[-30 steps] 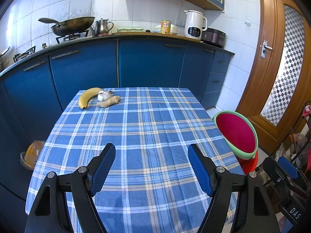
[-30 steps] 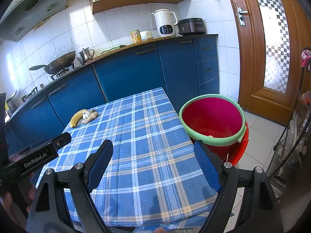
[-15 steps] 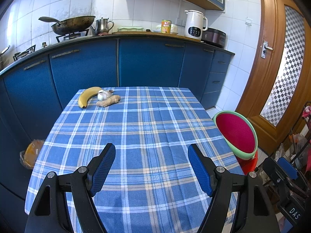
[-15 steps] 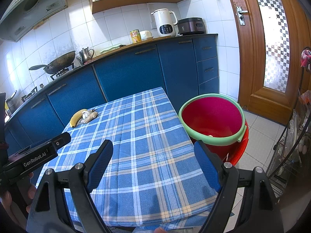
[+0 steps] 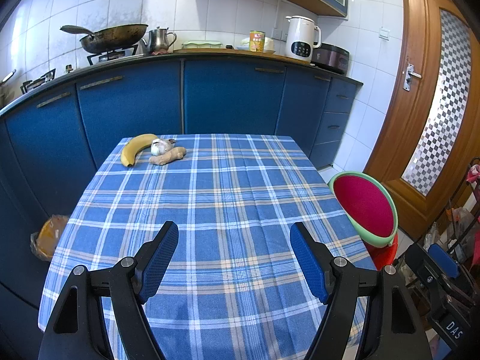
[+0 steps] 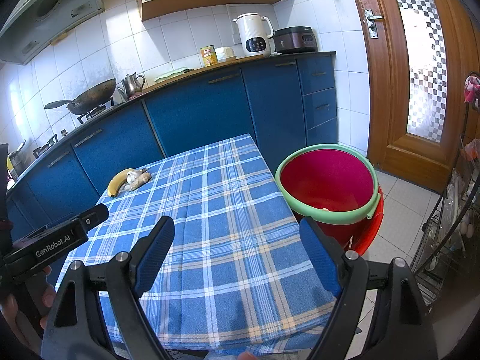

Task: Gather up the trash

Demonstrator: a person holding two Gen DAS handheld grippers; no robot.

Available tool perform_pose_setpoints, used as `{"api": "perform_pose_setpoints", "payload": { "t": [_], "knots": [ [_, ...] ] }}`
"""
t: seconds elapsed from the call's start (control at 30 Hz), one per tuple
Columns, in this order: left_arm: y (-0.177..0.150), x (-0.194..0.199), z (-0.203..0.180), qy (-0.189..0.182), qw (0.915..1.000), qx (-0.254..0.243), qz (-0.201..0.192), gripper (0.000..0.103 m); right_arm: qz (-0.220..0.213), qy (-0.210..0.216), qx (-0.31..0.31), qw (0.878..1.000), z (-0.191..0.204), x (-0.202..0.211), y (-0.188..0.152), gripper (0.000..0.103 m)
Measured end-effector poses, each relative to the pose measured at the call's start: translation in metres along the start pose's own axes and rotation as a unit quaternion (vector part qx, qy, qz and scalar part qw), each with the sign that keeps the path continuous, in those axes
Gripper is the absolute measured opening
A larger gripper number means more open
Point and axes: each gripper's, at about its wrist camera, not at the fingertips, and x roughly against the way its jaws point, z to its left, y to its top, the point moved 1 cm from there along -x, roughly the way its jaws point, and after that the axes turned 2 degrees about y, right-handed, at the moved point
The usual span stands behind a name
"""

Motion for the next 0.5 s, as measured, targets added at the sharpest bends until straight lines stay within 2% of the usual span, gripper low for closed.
{"api": "perform_pose_setpoints", "payload": {
  "t": [0.5],
  "knots": [
    [0.0, 0.0, 0.0003, 0.0, 1.0, 0.0, 0.0, 0.078, 0.0, 0.0, 0.0, 1.0, 0.0, 0.0003, 0.0003, 0.085]
  ]
}}
